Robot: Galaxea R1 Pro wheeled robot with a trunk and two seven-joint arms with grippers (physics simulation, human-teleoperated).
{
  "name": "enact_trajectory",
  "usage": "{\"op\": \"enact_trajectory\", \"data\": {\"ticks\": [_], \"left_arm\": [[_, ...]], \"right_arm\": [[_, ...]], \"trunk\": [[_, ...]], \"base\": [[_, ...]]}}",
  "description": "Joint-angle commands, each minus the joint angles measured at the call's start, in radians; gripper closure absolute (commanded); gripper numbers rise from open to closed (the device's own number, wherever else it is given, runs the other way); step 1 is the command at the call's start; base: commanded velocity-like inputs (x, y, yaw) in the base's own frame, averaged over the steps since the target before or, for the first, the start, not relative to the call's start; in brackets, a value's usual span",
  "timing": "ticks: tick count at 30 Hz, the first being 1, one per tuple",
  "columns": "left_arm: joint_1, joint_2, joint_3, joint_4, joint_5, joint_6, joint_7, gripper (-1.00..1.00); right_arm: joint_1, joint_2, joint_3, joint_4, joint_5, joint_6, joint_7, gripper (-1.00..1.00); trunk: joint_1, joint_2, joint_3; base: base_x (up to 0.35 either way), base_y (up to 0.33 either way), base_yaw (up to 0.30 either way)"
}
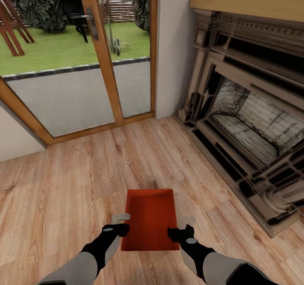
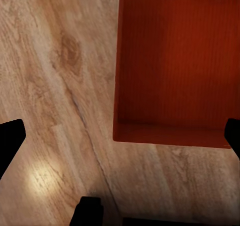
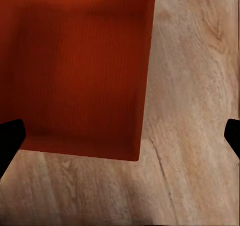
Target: Move the two storage containers from the living room to the garage. In the garage, place one container on the floor and stack the other container on top of it (either order is fine).
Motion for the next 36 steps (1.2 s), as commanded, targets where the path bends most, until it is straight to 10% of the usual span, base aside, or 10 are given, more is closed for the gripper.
{"op": "enact_trajectory", "data": {"ticks": [1, 19, 36], "left_arm": [[0.0, 0.0, 0.009, -0.004, -0.004, 0.005, 0.0, -1.0], [0.0, 0.001, 0.009, -0.012, 0.003, 0.005, 0.0, -1.0], [-0.001, 0.002, 0.007, -0.012, -0.005, 0.01, 0.0, -1.0]], "right_arm": [[-0.001, 0.0, 0.007, 0.001, -0.006, -0.022, -0.003, -1.0], [-0.001, 0.0, -0.007, 0.002, -0.01, -0.054, -0.007, -1.0], [-0.001, 0.0, -0.008, 0.002, -0.061, -0.061, -0.006, -1.0]], "trunk": [[0.0, -0.001, -0.001], [0.0, -0.001, -0.001], [0.065, -0.12, -0.054]], "base": [[0.0, 0.0, 0.0], [0.0, 0.0, 0.0], [0.0, 0.0, 0.0]]}}
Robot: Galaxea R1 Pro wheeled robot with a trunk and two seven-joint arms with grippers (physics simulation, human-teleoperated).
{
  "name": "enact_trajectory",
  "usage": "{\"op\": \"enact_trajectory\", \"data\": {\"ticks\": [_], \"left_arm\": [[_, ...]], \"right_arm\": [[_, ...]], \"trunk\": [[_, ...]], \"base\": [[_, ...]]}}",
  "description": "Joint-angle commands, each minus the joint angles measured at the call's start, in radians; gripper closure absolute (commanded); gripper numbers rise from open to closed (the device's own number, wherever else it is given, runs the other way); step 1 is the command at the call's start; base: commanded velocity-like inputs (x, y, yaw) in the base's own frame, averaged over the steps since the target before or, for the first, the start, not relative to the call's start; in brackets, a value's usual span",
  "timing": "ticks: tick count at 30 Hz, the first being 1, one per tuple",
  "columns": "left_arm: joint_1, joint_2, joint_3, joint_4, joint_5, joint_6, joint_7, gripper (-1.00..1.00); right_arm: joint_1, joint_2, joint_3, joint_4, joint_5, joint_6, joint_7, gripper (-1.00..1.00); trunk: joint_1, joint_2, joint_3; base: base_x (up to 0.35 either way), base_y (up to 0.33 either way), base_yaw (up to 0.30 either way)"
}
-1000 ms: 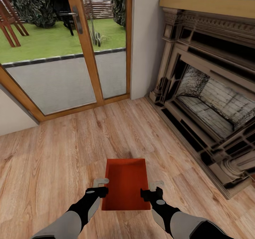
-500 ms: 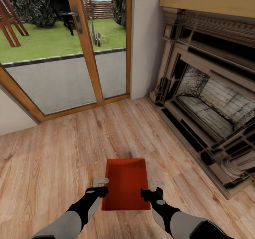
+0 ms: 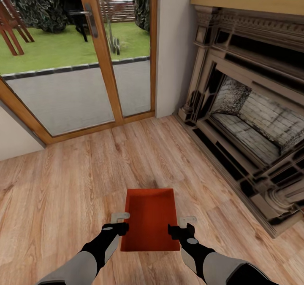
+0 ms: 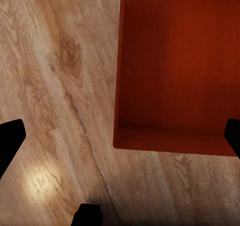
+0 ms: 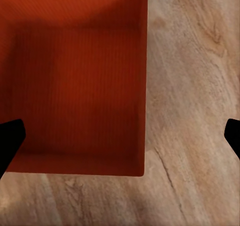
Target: Move the two storage containers from the living room to the garage. In the garage, place one container on the floor and stack the other container on top of it (either order is fine).
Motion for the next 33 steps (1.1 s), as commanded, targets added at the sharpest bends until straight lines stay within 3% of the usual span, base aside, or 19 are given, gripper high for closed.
{"op": "enact_trajectory", "data": {"ticks": [1, 25, 33], "left_arm": [[0.0, -0.001, 0.008, -0.002, -0.008, 0.006, 0.0, -1.0], [0.0, 0.001, 0.001, 0.001, -0.01, 0.003, -0.001, -1.0], [0.0, 0.002, -0.001, 0.0, -0.011, 0.003, -0.001, -1.0]], "right_arm": [[0.0, 0.0, 0.009, 0.001, -0.008, -0.003, -0.003, -1.0], [0.0, 0.0, 0.007, 0.002, -0.013, -0.02, -0.004, -1.0], [0.0, 0.0, 0.007, 0.002, -0.075, -0.024, -0.003, -1.0]], "trunk": [[0.004, -0.008, -0.004], [0.096, -0.176, -0.079], [0.127, -0.232, -0.104]], "base": [[0.0, 0.0, 0.0], [0.0, 0.0, 0.0], [0.0, 0.0, 0.0]]}}
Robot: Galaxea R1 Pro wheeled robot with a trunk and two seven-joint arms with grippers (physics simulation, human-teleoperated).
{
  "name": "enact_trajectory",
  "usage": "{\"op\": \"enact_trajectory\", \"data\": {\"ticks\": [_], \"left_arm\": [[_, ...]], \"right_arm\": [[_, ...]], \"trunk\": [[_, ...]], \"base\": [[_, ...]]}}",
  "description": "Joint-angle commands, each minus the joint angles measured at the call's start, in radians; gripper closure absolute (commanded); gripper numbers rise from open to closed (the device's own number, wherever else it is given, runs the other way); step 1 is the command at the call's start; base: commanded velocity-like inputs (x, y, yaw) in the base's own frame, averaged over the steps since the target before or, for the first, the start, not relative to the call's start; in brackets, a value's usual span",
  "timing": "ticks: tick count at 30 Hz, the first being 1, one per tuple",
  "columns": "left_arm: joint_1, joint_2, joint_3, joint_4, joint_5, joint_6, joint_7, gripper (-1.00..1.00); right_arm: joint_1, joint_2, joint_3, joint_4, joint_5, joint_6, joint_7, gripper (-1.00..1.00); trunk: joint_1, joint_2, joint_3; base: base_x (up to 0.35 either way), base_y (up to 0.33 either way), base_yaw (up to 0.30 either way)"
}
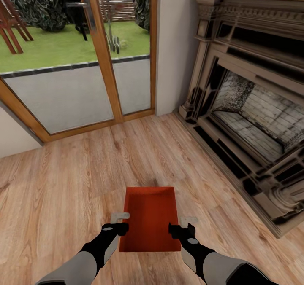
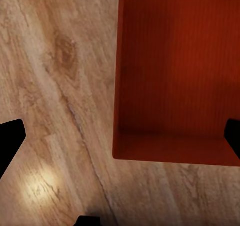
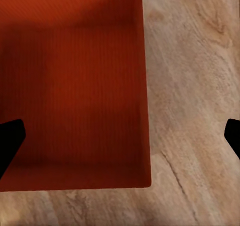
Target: Move the two storage containers from the living room to the garage. In the garage, place one container on the floor and stack the other container on top of it (either order is fine).
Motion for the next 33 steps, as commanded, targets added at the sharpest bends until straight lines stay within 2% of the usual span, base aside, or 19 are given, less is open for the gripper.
{"op": "enact_trajectory", "data": {"ticks": [1, 24, 33], "left_arm": [[0.0, -0.001, 0.008, -0.002, -0.008, 0.006, 0.0, -1.0], [0.0, -0.001, 0.008, -0.003, -0.007, 0.006, 0.0, -1.0], [0.0, -0.001, 0.008, -0.003, -0.007, 0.006, 0.0, -1.0]], "right_arm": [[0.0, 0.0, 0.009, 0.001, -0.008, -0.002, -0.003, -1.0], [0.0, 0.0, 0.012, 0.002, 0.0, -0.004, -0.003, -1.0], [0.0, -0.008, 0.012, 0.002, 0.0, -0.004, -0.003, -1.0]], "trunk": [[0.004, -0.008, -0.004], [0.092, -0.169, -0.076], [0.127, -0.232, -0.104]], "base": [[0.0, 0.0, 0.0], [0.0, 0.0, 0.0], [0.0, 0.0, 0.0]]}}
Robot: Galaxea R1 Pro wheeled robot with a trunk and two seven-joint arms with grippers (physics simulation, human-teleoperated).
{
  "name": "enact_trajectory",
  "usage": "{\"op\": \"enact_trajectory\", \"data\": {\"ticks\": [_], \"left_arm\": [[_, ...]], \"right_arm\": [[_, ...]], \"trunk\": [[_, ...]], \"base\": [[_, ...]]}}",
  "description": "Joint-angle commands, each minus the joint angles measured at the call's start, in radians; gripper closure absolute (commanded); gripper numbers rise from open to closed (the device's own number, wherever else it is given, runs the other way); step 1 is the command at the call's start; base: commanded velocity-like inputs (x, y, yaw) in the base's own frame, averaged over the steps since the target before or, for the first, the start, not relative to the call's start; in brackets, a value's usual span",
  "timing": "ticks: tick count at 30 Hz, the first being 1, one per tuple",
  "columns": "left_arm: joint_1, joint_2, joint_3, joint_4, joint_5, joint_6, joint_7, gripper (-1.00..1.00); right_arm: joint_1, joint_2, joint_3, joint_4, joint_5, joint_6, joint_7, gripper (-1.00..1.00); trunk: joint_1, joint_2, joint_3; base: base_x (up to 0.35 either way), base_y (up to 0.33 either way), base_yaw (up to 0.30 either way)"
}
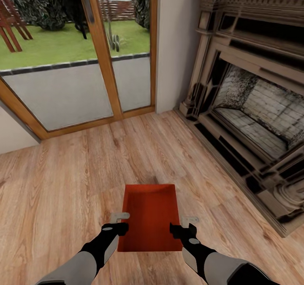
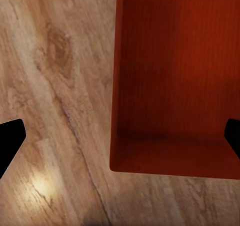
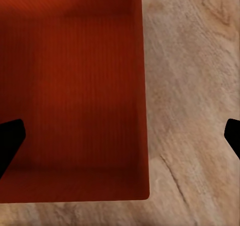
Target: Move the two storage containers from the living room to the garage. In the garage, place one container on the floor and stack the other container on top of it (either order is fine).
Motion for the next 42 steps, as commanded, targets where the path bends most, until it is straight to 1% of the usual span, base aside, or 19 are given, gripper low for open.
{"op": "enact_trajectory", "data": {"ticks": [1, 39, 42], "left_arm": [[0.0, -0.001, 0.008, -0.002, -0.008, 0.006, 0.0, -1.0], [0.0, 0.006, 0.008, 0.0, -0.006, 0.005, 0.0, -1.0], [0.0, 0.006, 0.008, 0.001, -0.007, 0.004, 0.0, -1.0]], "right_arm": [[0.0, 0.0, 0.008, 0.001, -0.008, -0.003, -0.003, -1.0], [0.0, 0.0, 0.012, 0.001, -0.006, -0.008, -0.002, -1.0], [0.0, -0.004, 0.014, 0.002, -0.005, -0.008, -0.002, -1.0]], "trunk": [[0.004, -0.008, -0.004], [0.15, -0.274, -0.123], [0.161, -0.295, -0.132]], "base": [[0.0, 0.0, 0.0], [0.0, 0.0, 0.0], [0.0, 0.0, 0.0]]}}
